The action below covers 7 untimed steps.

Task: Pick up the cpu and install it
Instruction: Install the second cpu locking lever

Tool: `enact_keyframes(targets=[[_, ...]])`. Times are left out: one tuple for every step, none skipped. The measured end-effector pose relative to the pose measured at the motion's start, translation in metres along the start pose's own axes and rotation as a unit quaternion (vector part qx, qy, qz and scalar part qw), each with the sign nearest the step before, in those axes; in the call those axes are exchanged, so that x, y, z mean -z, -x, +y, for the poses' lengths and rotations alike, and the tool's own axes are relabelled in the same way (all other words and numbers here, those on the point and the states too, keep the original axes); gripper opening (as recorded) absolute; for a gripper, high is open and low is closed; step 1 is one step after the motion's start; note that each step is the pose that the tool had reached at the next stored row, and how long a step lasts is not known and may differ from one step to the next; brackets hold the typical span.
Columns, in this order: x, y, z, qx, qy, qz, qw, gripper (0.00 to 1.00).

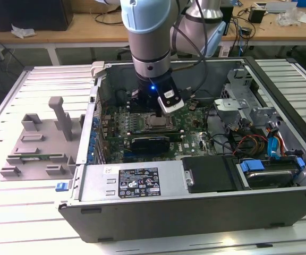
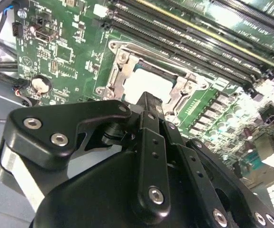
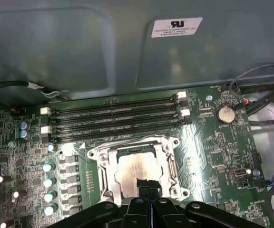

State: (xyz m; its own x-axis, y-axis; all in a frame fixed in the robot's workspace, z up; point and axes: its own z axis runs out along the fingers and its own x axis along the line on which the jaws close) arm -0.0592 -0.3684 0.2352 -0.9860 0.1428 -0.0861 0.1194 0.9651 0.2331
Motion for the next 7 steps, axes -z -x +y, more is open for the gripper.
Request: enact_keyframes(targets=[[0.0000, 0.0001, 0.0000, 0.000, -0.0001, 0.0000, 1.0000, 0.11], [0.0000, 0.0002, 0.0001, 0.000, 0.0000, 0.0000, 1.0000, 0.11], [0.0000, 0.0002, 0.0001, 0.000, 0.0000, 0.0000, 1.0000, 0.11], [0.0000, 0.0003, 0.0001, 0.000, -0.0001, 0.0000, 1.0000, 0.11], [0.0000, 0.0003, 0.0001, 0.000, -0.0001, 0.0000, 1.0000, 0.11], [0.0000, 0.0003, 0.0001, 0.000, 0.0000, 0.0000, 1.0000, 0.11], [0.0000, 0.0003, 0.0001, 0.000, -0.0001, 0.0000, 1.0000, 0.11]])
